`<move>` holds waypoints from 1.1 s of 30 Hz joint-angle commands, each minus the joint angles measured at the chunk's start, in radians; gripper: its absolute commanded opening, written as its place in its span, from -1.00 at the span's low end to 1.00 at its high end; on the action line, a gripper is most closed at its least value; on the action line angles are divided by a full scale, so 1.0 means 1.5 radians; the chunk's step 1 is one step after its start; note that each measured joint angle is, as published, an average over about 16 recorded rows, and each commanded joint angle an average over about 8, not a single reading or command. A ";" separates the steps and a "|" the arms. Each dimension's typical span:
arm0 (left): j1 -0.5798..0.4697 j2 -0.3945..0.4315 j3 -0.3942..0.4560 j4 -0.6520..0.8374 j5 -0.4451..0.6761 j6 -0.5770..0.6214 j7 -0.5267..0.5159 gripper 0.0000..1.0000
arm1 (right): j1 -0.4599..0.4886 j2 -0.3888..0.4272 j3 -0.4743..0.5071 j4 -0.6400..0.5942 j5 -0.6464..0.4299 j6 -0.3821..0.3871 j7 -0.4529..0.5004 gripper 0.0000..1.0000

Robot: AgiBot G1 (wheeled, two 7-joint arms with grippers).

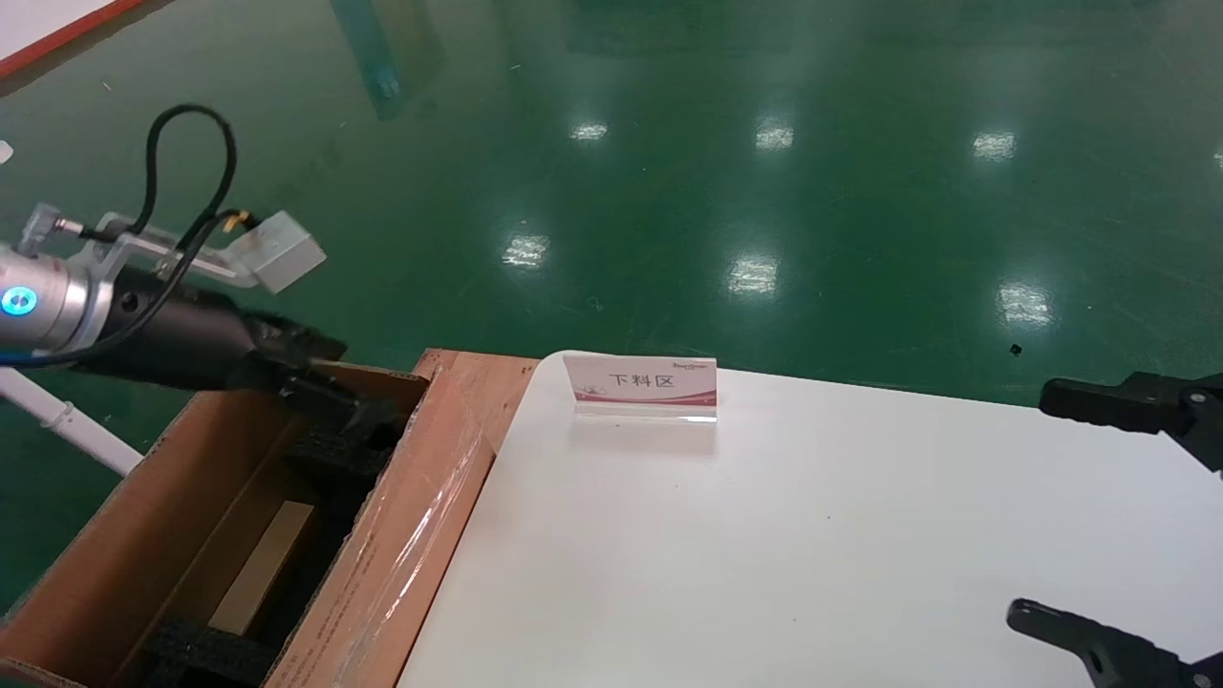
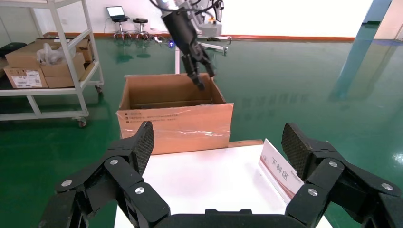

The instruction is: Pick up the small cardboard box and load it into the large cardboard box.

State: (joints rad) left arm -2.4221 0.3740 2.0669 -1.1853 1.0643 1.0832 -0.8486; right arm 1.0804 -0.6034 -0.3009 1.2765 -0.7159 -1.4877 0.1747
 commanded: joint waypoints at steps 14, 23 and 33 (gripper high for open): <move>0.228 0.040 -0.303 -0.017 -0.057 0.069 0.112 1.00 | 0.000 0.000 0.000 0.000 0.000 0.000 0.000 1.00; 0.373 0.065 -0.495 -0.028 -0.093 0.114 0.183 1.00 | 0.000 0.000 -0.001 0.000 0.000 0.000 0.000 1.00; 0.533 0.093 -0.707 -0.039 -0.132 0.163 0.261 1.00 | 0.000 0.000 -0.001 0.000 0.001 0.000 -0.001 1.00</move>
State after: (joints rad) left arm -1.6225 0.5143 1.0056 -1.2446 0.8658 1.3276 -0.4563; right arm 1.0809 -0.6029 -0.3025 1.2762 -0.7149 -1.4873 0.1739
